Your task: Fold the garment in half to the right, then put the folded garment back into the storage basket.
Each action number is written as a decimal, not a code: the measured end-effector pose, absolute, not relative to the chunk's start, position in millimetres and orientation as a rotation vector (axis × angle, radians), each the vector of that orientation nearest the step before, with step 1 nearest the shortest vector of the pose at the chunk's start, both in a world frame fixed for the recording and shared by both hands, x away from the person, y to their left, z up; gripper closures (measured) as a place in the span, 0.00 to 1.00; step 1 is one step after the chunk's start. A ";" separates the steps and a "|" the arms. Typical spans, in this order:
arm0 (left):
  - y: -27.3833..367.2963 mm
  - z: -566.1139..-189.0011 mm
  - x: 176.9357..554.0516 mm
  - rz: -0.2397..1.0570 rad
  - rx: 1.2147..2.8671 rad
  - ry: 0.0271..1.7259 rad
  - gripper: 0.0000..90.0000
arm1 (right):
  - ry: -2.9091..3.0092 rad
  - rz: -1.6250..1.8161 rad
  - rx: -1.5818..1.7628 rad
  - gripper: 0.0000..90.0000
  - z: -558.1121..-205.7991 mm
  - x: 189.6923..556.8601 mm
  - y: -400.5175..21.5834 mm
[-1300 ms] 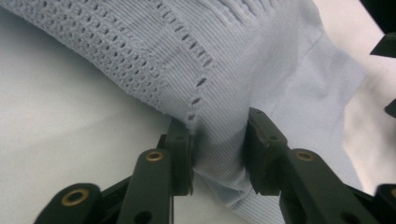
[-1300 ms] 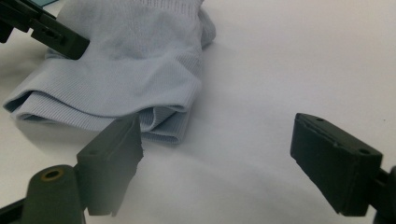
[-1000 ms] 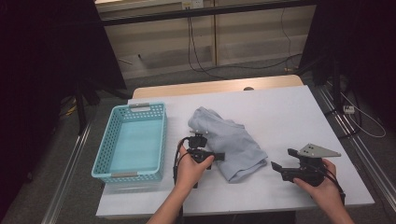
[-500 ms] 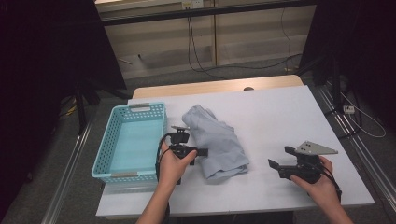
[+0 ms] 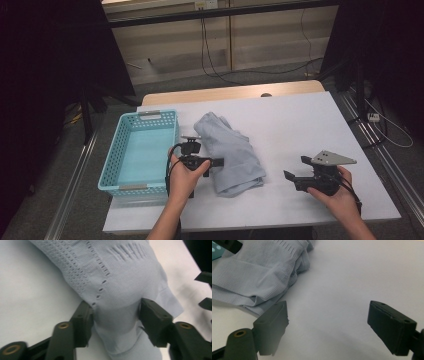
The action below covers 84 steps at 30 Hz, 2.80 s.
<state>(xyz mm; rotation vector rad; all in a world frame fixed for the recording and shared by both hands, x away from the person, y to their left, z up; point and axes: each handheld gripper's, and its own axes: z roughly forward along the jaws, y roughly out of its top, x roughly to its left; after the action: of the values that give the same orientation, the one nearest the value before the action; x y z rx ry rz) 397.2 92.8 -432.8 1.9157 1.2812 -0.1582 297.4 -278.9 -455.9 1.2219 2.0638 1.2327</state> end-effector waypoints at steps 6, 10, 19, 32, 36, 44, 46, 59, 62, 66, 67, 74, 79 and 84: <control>90.9 -432.3 400.2 -0.168 1.911 1.275 0.44 | 2.066 1.223 1.220 0.19 -456.5 295.7 -278.3; 90.0 -430.3 402.6 -0.169 1.904 1.282 0.43 | 2.063 1.201 1.216 0.19 -456.3 292.8 -279.6; 85.0 -437.2 413.5 -0.169 1.898 1.298 0.33 | 2.062 1.172 1.209 0.19 -457.5 289.1 -280.7; 77.9 -454.8 422.6 -0.198 1.907 1.344 0.36 | 2.064 1.176 1.212 0.19 -457.8 289.0 -282.1; 75.0 -455.7 422.1 -0.198 1.905 1.352 0.41 | 2.062 1.181 1.215 0.19 -457.4 289.5 -282.3; 66.7 -456.0 421.9 -0.182 1.899 1.382 0.54 | 2.059 1.193 1.216 0.19 -456.9 291.2 -281.0; 65.2 -456.5 422.7 -0.189 1.896 1.388 0.58 | 2.057 1.195 1.220 0.19 -457.3 291.5 -281.1; 64.2 -444.1 428.6 -0.258 1.915 1.398 0.80 | 2.042 1.221 1.240 0.18 -456.4 289.5 -285.8; 63.8 -438.9 430.2 -0.267 1.933 1.405 0.80 | 2.032 1.234 1.244 0.17 -455.3 288.7 -287.0; 65.4 -431.4 432.4 -0.262 1.974 1.401 0.80 | 2.029 1.243 1.243 0.16 -454.6 288.4 -287.1; 66.0 -429.2 432.9 -0.257 1.979 1.402 0.80 | 2.030 1.243 1.242 0.16 -454.5 288.3 -287.0; 71.8 -418.8 436.1 -0.249 2.034 1.396 0.80 | 2.047 1.267 1.234 0.13 -454.6 287.5 -284.0; 74.4 -411.8 437.8 -0.249 2.056 1.397 0.80 | 2.049 1.297 1.234 0.10 -454.0 288.3 -282.8; 76.0 -406.4 439.0 -0.248 2.091 1.385 0.79 | 2.049 1.296 1.230 0.08 -453.6 288.9 -282.8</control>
<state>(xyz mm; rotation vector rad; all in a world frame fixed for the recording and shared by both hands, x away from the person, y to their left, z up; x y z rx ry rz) 439.0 76.0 -406.4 2.0910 1.3845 -0.2477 288.9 -282.8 -453.6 1.2301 2.0494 1.2964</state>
